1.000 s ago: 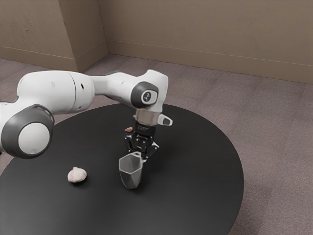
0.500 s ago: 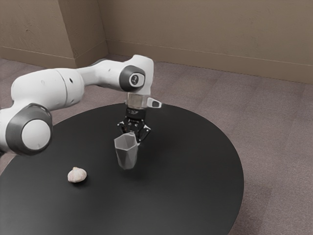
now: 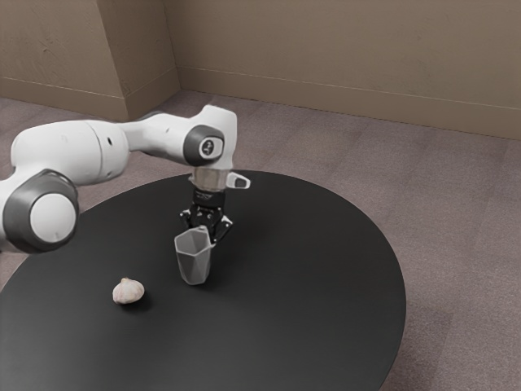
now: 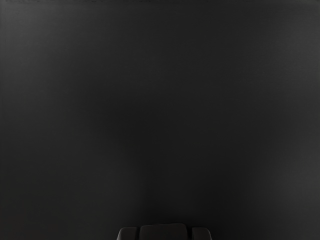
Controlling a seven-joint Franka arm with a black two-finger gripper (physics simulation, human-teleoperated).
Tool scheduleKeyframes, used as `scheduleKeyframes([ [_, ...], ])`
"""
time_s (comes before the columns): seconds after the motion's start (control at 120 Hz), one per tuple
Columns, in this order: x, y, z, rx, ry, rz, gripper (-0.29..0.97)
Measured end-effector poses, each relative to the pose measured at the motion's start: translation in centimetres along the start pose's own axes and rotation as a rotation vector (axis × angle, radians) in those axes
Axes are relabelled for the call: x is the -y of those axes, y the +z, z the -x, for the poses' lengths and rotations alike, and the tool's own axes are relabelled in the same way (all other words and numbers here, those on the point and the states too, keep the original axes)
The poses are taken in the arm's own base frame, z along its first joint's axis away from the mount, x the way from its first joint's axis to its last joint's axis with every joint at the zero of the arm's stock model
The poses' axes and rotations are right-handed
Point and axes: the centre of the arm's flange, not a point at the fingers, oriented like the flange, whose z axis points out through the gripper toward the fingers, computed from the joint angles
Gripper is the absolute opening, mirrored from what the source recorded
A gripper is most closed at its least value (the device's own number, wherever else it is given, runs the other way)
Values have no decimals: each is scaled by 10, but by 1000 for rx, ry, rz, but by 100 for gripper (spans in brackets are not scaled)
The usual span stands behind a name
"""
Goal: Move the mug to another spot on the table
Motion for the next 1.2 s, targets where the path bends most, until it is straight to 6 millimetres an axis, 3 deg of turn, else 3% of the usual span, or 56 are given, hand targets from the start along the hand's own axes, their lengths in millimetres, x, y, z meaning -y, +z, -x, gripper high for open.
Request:
scheduleKeyframes([
  [0.133,1,3,-2,-12,15,13,1],
  [0.342,-3,2,-3,-30,40,31,37],
  [0.483,-5,-5,-2,-53,52,40,52],
  [0.6,-6,-22,-1,-118,58,56,59],
  [0.7,-7,-60,7,-230,60,92,62],
  [0.767,-11,-98,37,-313,70,117,64],
  [0.867,-6,-147,117,-406,71,132,65],
  [0.958,14,-175,194,-466,52,158,66],
  [1.025,32,-200,237,-512,43,179,67],
  [1.108,43,-236,270,-567,66,201,67],
  [1.2,50,-254,285,-583,98,207,67],
])
